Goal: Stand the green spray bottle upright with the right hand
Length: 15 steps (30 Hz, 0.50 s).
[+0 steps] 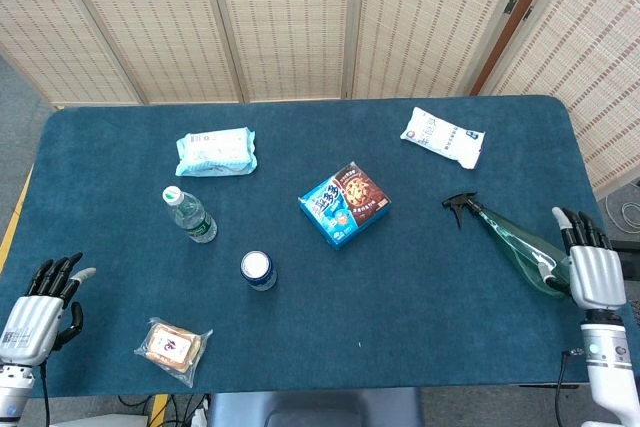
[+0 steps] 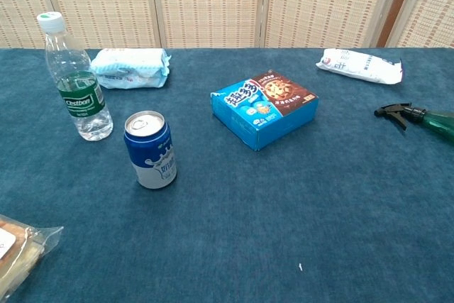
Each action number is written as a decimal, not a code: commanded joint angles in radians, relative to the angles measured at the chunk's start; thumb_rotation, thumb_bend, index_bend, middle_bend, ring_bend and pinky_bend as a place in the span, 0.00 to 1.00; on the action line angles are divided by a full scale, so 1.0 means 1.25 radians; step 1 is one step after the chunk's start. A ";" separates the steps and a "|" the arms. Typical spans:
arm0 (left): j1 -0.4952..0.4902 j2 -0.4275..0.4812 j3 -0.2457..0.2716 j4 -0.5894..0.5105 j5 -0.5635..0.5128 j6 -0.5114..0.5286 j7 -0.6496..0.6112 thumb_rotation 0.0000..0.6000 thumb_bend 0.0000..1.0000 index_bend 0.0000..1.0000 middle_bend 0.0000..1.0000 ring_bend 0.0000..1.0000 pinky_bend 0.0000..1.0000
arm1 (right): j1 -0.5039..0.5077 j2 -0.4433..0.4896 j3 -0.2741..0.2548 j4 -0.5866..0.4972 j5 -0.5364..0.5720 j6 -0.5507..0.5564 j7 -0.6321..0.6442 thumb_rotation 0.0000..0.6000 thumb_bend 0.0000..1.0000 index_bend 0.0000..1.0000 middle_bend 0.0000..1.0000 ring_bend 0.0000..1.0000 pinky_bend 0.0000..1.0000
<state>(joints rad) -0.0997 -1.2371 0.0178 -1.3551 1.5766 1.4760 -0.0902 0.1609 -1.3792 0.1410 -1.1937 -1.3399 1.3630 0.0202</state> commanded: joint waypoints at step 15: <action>0.023 -0.007 0.012 -0.054 0.036 0.057 0.061 1.00 0.74 0.18 0.07 0.07 0.00 | -0.050 -0.071 -0.063 0.146 -0.060 0.030 0.124 1.00 0.21 0.00 0.12 0.02 0.17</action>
<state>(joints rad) -0.0746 -1.2456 0.0306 -1.4155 1.6159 1.5405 -0.0207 0.1054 -1.4498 0.0725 -1.0353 -1.4029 1.3940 0.1538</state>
